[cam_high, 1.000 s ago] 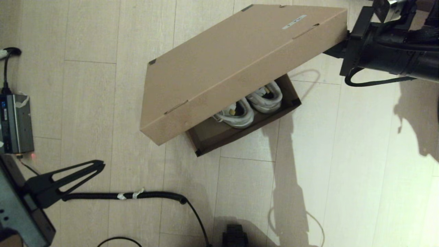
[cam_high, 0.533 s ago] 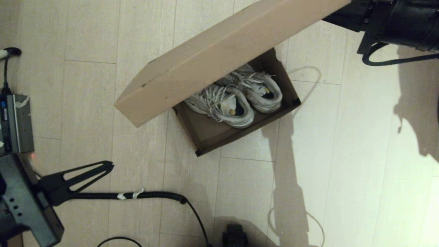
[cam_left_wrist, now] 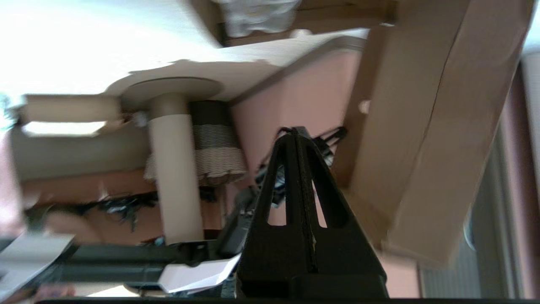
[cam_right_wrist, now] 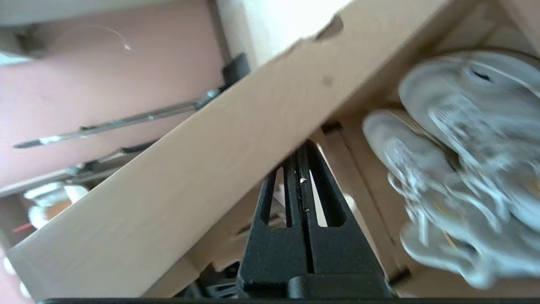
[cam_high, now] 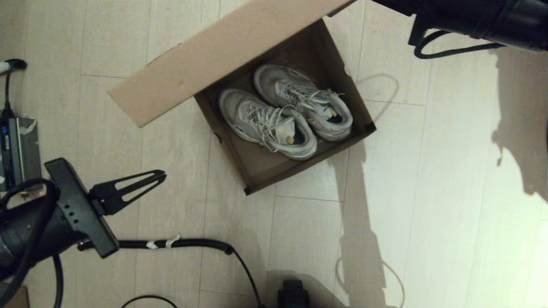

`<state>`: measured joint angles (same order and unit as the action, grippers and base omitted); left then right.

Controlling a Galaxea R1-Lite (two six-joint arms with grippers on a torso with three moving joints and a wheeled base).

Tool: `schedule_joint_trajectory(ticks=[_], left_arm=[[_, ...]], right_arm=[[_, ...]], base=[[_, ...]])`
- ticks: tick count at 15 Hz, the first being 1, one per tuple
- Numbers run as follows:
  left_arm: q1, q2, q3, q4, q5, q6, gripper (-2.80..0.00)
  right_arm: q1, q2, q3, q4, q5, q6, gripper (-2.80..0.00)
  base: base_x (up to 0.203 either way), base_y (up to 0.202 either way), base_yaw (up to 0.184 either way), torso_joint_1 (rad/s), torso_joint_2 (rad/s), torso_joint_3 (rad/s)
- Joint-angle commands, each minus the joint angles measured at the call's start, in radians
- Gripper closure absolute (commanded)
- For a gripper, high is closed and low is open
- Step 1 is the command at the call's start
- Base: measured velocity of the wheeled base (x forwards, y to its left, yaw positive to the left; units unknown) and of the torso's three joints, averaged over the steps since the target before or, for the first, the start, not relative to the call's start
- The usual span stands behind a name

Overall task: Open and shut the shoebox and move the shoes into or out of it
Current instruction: Open the shoe box

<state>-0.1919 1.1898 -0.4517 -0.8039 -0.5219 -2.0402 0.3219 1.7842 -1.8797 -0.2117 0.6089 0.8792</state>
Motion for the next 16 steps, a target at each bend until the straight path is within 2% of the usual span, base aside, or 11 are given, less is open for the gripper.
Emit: schedule_joint_trajectory(ticks=[1, 4, 7, 8, 12, 16], left_arm=[[-0.002, 0.134, -0.007, -0.163, 0.0, -0.016, 0.0], [-0.001, 0.282, -0.08, -0.345, 0.043, -0.04, 0.0], [0.0, 0.436, -0.137, -0.639, 0.112, -0.047, 0.0], [0.003, 0.48, -0.158, -0.702, 0.137, -0.049, 0.0], [0.037, 0.607, -0.341, -0.725, 0.187, -0.049, 0.0], [0.075, 0.695, -0.512, -0.726, 0.201, -0.048, 0.0]], right_arm=[[0.016, 0.083, -0.065, -0.003, 0.005, 0.017, 0.0], [0.044, 0.131, -0.067, -0.092, 0.005, 0.032, 0.0], [0.048, 0.136, -0.067, -0.12, 0.005, 0.062, 0.0], [0.048, 0.136, -0.066, -0.12, 0.005, 0.063, 0.0], [0.049, 0.138, -0.067, -0.12, 0.005, 0.063, 0.0], [0.06, 0.104, -0.035, -0.115, 0.002, 0.062, 0.0]], base=[[0.0, 0.0, 0.0, 0.0, 0.0, 0.0], [0.0, 0.0, 0.0, 0.0, 0.0, 0.0], [0.0, 0.0, 0.0, 0.0, 0.0, 0.0], [0.0, 0.0, 0.0, 0.0, 0.0, 0.0], [0.0, 0.0, 0.0, 0.0, 0.0, 0.0], [0.0, 0.0, 0.0, 0.0, 0.0, 0.0]])
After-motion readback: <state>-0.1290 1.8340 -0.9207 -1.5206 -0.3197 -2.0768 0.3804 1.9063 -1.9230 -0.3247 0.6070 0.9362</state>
